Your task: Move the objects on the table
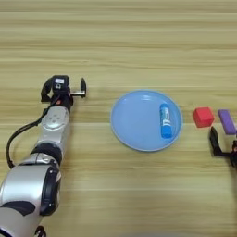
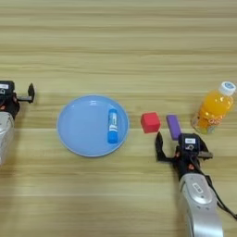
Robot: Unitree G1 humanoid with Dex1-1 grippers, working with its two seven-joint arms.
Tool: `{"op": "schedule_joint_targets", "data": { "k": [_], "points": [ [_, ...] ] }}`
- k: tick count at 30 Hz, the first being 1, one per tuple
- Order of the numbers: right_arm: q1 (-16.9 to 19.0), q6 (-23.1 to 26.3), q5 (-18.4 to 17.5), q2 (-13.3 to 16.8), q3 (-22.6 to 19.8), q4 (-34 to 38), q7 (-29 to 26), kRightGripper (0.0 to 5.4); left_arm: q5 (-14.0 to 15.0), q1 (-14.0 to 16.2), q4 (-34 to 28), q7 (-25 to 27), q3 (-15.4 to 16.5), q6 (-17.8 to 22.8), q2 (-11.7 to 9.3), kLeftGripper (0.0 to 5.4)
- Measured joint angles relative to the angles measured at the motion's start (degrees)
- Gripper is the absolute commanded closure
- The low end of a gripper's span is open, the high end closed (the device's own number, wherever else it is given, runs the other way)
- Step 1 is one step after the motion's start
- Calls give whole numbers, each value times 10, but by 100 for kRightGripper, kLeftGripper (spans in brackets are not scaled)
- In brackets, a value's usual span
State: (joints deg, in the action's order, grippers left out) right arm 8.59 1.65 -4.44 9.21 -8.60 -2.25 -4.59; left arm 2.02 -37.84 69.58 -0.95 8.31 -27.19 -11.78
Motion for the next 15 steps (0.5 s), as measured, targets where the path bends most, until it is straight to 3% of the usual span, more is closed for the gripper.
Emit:
{"op": "schedule_joint_targets", "data": {
  "k": [11, 15],
  "points": [
    [-33, -9, -14, 0, -3, -41, -16, 1, 0, 0, 0, 0, 0, 0, 0, 0],
    [-35, -9, -17, 0, -4, -44, -19, 45, 0, 0, 0, 0, -1, 0, 0, 0]
  ]
}}
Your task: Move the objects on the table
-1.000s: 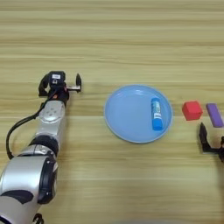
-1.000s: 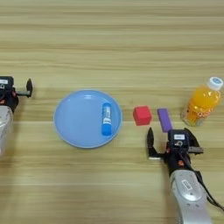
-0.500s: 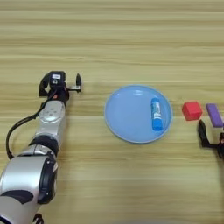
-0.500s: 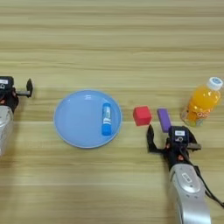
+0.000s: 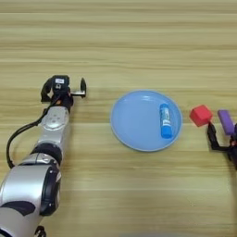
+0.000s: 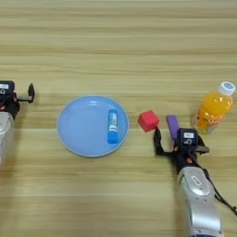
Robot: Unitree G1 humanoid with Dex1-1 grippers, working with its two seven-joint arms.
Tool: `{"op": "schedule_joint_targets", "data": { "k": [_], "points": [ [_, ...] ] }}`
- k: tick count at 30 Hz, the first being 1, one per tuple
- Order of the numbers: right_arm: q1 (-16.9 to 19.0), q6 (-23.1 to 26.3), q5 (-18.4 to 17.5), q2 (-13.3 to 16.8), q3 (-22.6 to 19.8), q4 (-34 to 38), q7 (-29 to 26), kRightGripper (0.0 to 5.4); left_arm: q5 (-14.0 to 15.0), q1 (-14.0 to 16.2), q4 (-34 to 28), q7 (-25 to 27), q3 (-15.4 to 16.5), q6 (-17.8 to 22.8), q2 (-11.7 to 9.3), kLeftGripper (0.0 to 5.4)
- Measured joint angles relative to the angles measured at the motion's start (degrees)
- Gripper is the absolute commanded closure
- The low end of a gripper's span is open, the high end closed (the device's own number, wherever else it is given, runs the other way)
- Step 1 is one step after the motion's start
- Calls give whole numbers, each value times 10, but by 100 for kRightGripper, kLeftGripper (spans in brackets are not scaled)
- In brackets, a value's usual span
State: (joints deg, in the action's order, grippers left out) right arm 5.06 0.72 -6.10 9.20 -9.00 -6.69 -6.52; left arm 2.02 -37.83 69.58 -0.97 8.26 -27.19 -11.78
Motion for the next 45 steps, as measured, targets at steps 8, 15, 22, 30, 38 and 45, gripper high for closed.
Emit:
{"op": "schedule_joint_targets", "data": {
  "k": [8, 15, 22, 30, 38, 45],
  "points": [
    [3, 0, 0, 0, 0, 4, 0, 138, 0, 0, 0, 0, 0, 0, 0, 0],
    [6, 0, 0, 0, 0, 7, 0, 225, 0, 0, 0, -1, -1, 0, 0, 0],
    [8, 0, 0, -1, -2, 11, 1, 322, 0, 0, 0, -1, -1, 0, 0, 0],
    [10, 0, 0, -3, -2, 16, 1, 399, 0, 0, 0, -1, -1, 0, 0, 0],
    [19, 2, 1, -6, -2, 29, 8, 399, 0, 0, 0, -2, -1, 0, 0, 0],
    [35, 24, 6, -6, -3, 92, 22, 399, -1, 0, 0, -3, -1, 0, 1, 0]
  ]
}}
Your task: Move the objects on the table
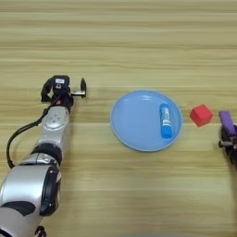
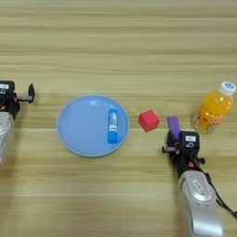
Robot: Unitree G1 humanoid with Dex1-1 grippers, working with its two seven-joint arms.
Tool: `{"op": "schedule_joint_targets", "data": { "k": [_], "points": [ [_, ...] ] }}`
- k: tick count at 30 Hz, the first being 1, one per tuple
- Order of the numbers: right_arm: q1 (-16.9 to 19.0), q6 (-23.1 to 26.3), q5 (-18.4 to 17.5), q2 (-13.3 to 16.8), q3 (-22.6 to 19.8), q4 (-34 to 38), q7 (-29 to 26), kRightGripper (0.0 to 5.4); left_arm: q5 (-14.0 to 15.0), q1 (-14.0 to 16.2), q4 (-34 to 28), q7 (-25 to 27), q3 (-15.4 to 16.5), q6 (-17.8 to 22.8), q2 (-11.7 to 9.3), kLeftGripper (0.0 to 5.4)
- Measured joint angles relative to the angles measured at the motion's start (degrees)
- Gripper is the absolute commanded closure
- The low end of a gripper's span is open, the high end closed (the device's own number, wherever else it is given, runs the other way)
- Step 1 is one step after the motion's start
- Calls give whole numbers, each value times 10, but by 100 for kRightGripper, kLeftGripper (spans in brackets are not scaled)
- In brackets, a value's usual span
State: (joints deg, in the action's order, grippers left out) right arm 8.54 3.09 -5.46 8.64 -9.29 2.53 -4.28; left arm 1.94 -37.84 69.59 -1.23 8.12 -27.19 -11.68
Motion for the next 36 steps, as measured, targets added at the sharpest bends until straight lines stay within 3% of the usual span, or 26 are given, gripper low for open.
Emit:
{"op": "schedule_joint_targets", "data": {
  "k": [9, 13, 21, 25, 31, 36],
  "points": [
    [-5, 28, 19, 0, 17, 127, 4, 399, -4, 0, 0, -6, 0, 0, 1, 0],
    [-17, 43, 31, -5, 47, 156, 3, 399, -5, 0, 0, -6, 0, 0, 1, 0],
    [-62, 65, 53, -53, 167, 131, -13, 399, -6, 0, 0, -6, -1, 0, 3, 0],
    [-82, 76, 51, -79, 207, 115, -23, 399, -7, 0, 0, -7, -1, 0, 4, 0],
    [-97, 90, 41, -112, 236, 61, -36, 399, -7, 0, 0, -8, -1, 0, 7, 0],
    [-106, 90, 29, -116, 236, 24, -37, 399, -14, 0, 0, -9, -2, 0, 9, 0]
  ]
}}
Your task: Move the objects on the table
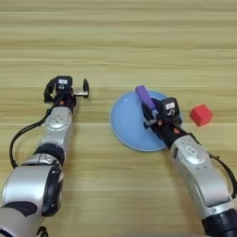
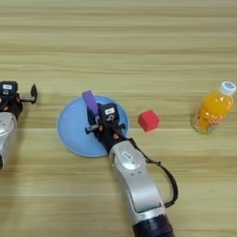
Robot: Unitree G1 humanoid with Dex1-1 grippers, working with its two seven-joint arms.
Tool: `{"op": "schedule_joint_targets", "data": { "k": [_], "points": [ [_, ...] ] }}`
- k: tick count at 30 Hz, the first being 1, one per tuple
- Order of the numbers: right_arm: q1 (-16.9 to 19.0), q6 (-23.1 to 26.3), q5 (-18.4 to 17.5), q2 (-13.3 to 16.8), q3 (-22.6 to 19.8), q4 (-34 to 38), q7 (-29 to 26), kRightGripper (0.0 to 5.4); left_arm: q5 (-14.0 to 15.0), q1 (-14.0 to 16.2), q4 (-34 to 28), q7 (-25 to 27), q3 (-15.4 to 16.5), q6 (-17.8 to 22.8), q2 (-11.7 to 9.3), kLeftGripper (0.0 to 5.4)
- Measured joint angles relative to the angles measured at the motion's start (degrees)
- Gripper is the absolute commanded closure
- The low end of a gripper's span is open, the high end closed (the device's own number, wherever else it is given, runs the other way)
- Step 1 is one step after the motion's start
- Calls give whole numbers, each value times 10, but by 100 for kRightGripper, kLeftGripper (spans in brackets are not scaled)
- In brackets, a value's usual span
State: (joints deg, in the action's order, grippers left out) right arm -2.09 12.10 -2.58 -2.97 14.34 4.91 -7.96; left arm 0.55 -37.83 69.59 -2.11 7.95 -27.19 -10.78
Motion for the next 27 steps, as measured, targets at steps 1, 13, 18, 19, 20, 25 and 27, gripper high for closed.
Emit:
{"op": "schedule_joint_targets", "data": {
  "k": [1, 13, 18, 19, 20, 25, 27],
  "points": [
    [0, 0, -1, 0, 0, -12, 0, 399, -1, 0, 0, 0, 0, 0, 0, 0],
    [-4, -3, -13, 0, 3, -56, 1, 399, -2, 0, 0, 0, 1, 0, 0, 0],
    [-6, -3, -13, 1, 11, -56, -1, 399, -2, 0, 0, -1, 1, 0, 0, 0],
    [-6, -4, -14, 1, 12, -56, -1, 399, -2, 0, 0, -1, 1, 0, 0, 0],
    [-6, -4, -14, 1, 13, -56, -1, 399, -2, 0, 0, -1, 1, 0, 0, 0],
    [-7, -4, -18, 2, 17, -56, -4, 399, -2, 0, 0, -1, 1, 0, 0, 0],
    [-8, -4, -19, 2, 18, -56, -4, 399, -2, 0, 0, -1, 1, 0, 0, 0]
  ]
}}
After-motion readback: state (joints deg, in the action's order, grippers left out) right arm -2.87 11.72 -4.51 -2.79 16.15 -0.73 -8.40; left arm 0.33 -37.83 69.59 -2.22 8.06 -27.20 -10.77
